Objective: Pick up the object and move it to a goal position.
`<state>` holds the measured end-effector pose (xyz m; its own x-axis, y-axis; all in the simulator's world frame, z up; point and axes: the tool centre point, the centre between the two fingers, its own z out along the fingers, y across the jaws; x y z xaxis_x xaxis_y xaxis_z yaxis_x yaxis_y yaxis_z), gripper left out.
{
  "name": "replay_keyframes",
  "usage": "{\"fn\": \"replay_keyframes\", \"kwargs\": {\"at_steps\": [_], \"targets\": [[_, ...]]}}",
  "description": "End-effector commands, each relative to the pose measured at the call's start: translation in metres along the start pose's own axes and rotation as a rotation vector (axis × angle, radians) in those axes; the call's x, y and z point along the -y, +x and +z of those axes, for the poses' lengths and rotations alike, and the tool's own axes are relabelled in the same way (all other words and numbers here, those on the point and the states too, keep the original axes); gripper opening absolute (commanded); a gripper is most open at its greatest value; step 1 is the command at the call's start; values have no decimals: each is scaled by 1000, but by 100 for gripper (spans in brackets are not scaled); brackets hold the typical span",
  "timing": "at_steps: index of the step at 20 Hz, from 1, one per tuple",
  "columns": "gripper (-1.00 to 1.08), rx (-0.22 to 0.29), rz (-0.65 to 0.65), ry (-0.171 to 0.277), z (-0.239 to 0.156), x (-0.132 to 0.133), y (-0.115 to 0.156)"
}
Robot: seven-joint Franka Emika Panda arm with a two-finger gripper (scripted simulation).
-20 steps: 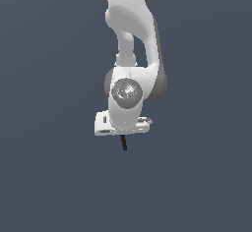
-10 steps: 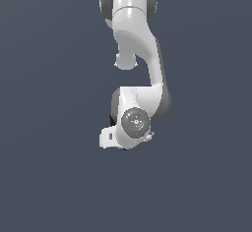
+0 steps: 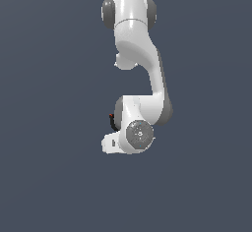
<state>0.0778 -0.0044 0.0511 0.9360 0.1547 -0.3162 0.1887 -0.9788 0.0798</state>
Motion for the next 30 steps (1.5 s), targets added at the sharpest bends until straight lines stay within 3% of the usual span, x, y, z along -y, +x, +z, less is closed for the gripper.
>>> {"fn": "replay_keyframes", "kwargs": {"at_steps": [1,16,17,30], "targets": [[28,4,-2,-1,1,0,1],[28,4,-2,-1,32,1,0],[-100,4,-2,-1,32,1,0],[-100,-3,2,-4,29,0,2]]}}
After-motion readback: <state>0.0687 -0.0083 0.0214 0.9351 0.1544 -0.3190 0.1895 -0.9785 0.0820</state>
